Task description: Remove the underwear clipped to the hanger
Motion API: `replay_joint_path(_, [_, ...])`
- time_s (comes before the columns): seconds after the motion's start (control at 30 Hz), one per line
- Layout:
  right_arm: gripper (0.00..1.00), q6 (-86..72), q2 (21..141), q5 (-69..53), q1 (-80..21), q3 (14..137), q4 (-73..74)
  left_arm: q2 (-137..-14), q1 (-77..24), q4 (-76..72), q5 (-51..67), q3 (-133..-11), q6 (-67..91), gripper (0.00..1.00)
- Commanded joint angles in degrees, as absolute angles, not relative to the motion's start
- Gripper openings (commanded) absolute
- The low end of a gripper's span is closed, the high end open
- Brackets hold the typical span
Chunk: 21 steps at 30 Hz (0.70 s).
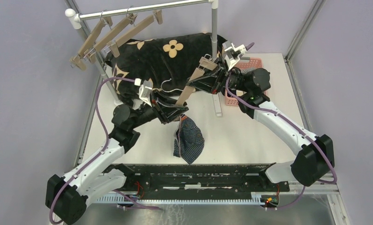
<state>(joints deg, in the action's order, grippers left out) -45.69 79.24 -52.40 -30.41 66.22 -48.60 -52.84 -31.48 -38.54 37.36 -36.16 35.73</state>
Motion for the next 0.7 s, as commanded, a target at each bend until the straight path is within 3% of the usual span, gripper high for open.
replay_joint_path(0.0, [0.01,-39.72,77.61,-51.05,-30.5,68.14,-46.44,-48.34,-31.99,-35.31,35.85,-38.3,29.77,0.46])
replay_joint_path(0.27, [0.01,-38.69,76.58,-50.79,-30.57,67.99,-44.91,-42.26,-31.98,-23.09,31.54,-38.39,21.88,0.61])
replay_joint_path(0.67, [0.01,-37.71,73.5,-50.13,-30.55,68.3,-43.2,-41.71,-31.98,-18.85,28.47,-36.26,19.05,0.64])
